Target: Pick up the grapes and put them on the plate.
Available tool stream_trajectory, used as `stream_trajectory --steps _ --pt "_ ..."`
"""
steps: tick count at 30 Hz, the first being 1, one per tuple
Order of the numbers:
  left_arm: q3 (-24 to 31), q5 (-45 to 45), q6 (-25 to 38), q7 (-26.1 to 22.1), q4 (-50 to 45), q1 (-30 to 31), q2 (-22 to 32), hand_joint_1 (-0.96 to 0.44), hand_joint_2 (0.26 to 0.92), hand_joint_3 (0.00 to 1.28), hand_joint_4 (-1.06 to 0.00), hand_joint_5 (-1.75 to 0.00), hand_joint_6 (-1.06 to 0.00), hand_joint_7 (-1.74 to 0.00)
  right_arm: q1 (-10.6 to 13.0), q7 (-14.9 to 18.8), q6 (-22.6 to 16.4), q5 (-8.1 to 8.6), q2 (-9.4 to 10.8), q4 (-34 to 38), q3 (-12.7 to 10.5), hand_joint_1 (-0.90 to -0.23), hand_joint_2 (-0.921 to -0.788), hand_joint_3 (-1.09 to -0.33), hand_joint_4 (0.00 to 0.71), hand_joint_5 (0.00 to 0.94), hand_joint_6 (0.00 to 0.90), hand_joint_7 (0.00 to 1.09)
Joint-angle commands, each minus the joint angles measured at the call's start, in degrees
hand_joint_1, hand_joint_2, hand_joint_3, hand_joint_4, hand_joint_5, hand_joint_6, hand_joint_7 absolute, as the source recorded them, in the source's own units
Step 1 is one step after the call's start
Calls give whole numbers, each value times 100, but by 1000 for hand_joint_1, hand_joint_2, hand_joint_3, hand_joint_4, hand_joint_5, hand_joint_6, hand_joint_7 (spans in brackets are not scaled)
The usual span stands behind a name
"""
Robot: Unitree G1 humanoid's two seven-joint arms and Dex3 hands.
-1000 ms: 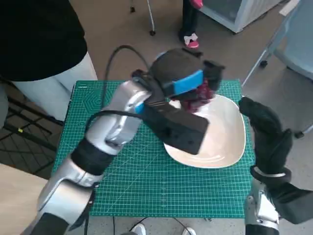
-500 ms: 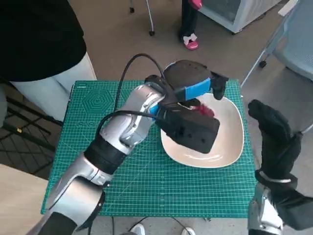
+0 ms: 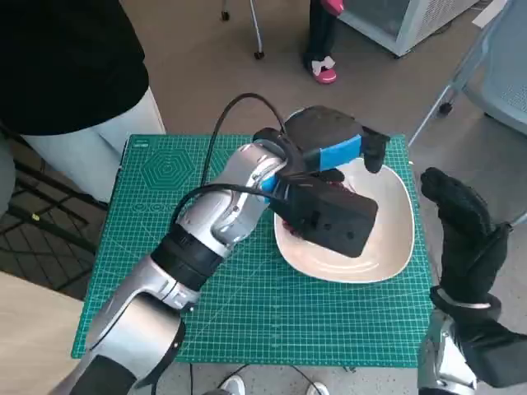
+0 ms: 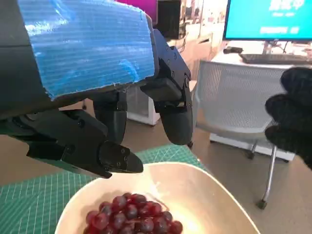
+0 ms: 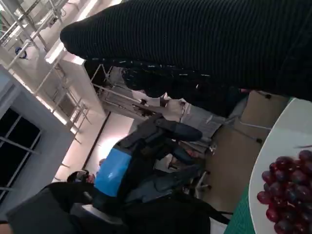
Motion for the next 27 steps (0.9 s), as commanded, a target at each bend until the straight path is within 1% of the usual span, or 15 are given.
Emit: stream_trajectory --steps 1,2,3,5,6,7,9,11,13,15,18,20,23,25,27 --pt "94 -156 216 -107 82 -185 -93 200 883 212 -581 -1336 -512 -718 104 -54 81 -48 11 44 39 -619 -921 -858 393 1 168 211" --pt "102 -169 263 -123 94 -186 -104 258 874 219 -598 -1326 -509 -524 99 -51 86 -43 12 50 44 -621 -921 -857 393 1 169 210" --pt "105 -178 309 -131 109 -188 -110 294 874 213 -609 -1319 -502 -378 93 -46 90 -37 14 57 50 -624 -921 -856 394 1 170 209" --pt "104 -186 395 -127 142 -192 -109 201 876 163 -574 -1210 -475 -209 78 -30 100 -24 17 71 65 -633 -921 -853 394 1 171 207" --pt "103 -186 429 -114 157 -190 -102 103 876 129 -544 -1093 -461 -148 71 -20 103 -17 19 75 74 -638 -921 -852 394 1 172 206" --pt "105 -188 448 -91 167 -182 -92 -11 873 98 -513 -952 -450 -107 65 -11 106 -10 21 79 82 -642 -921 -850 394 1 172 205" --pt "121 -198 445 -23 174 -147 -61 -166 879 51 -492 -652 -436 -55 54 7 108 2 23 86 99 -647 -921 -849 394 1 173 203" --pt "157 -221 386 69 144 -76 -8 -258 887 24 -496 -401 -428 -26 45 24 112 12 24 91 119 -647 -921 -848 395 1 173 201" --pt "213 -267 280 159 70 31 75 -304 897 13 -485 -234 -424 -12 36 38 120 24 23 94 139 -643 -921 -848 394 1 173 199" --pt "301 -360 126 227 -22 157 179 -323 904 9 -454 -135 -423 -6 26 50 127 36 23 101 158 -639 -921 -849 394 1 173 197" --pt "532 -643 -276 312 -71 368 354 -337 913 10 -387 -49 -422 -2 2 67 136 55 27 124 180 -634 -921 -851 393 0 173 194" --pt "738 -915 -649 373 16 501 446 -350 917 15 -361 -25 -420 -1 -12 75 143 65 32 138 192 -631 -921 -851 392 0 173 192" --pt "1152 -1493 -1324 394 327 698 530 -395 920 40 -356 -14 -422 -1 -24 78 146 67 45 149 213 -629 -921 -851 392 0 174 190" --pt "1522 -2052 -1791 223 616 826 535 -439 920 71 -361 -13 -425 -3 -30 75 139 58 56 158 229 -628 -921 -849 392 0 175 189" --pt "1984 -2801 -2126 -211 898 954 466 -473 921 108 -353 -10 -423 -3 -38 75 128 53 64 173 243 -627 -921 -848 393 0 176 188"
